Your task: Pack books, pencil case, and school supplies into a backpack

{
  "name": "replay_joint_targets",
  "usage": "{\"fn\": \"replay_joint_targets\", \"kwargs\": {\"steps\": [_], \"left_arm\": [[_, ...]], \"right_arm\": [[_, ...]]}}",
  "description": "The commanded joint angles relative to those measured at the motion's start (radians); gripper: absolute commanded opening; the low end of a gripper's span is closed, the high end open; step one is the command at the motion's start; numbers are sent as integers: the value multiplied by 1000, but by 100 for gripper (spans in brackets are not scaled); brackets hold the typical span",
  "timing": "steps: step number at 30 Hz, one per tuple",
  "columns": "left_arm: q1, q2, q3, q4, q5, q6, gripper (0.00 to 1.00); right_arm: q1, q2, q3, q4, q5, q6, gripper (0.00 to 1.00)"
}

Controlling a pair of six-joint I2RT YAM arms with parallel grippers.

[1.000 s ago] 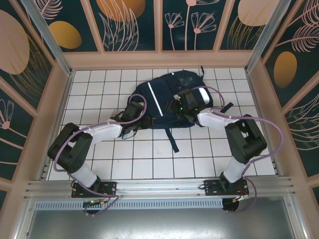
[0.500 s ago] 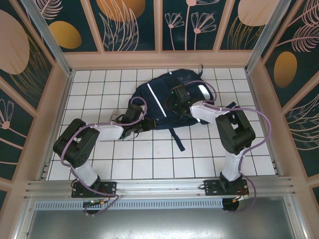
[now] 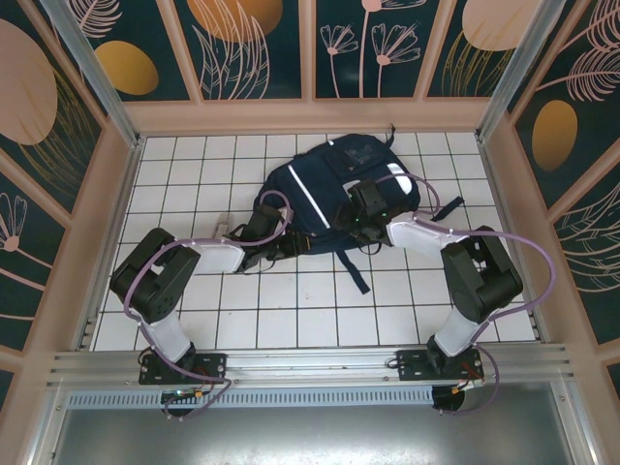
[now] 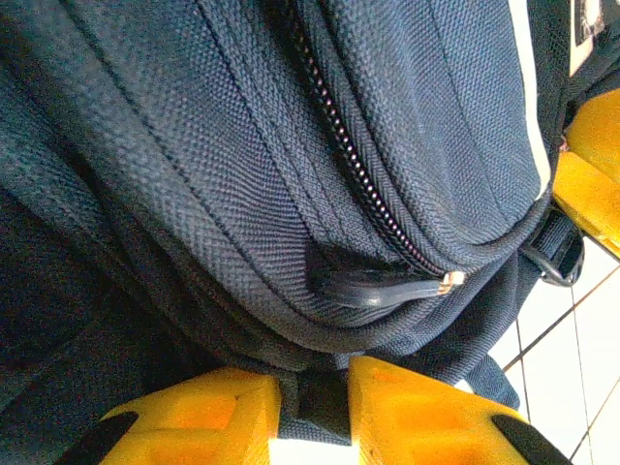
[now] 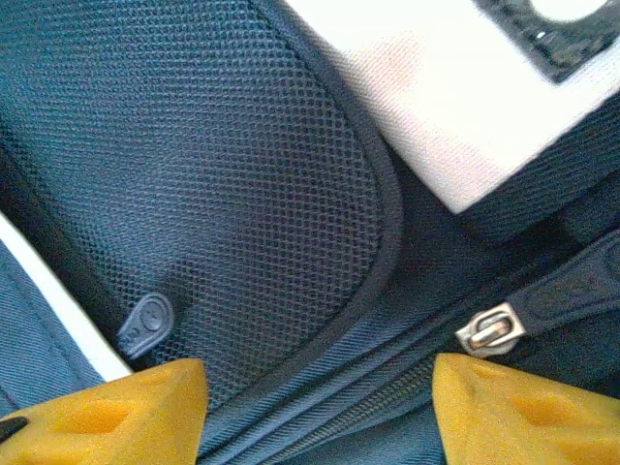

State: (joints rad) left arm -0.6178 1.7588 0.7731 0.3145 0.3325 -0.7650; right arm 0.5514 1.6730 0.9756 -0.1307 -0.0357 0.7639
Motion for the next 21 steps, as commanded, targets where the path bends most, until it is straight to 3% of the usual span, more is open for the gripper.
{"fn": "replay_joint_targets", "kwargs": {"steps": [1,7,13,15,21], "left_arm": [[-28,32,8,-21,35,-13,25],[-36,31,-1,-26,42,-6,23],[-38,5,25,-84,39,56,26],[-37,-32,58,-169,-6,148,31],[-30,-194,145,-321,-108,334,65]], "right_arm": [[1,36,6,107,-60,46,59],[1,109,16,183,-65,79,48],[1,105,47,245,-81,57,0],[2,67,62,233,-69,22,0],[2,-10,126,160,-113,-8,0]]}}
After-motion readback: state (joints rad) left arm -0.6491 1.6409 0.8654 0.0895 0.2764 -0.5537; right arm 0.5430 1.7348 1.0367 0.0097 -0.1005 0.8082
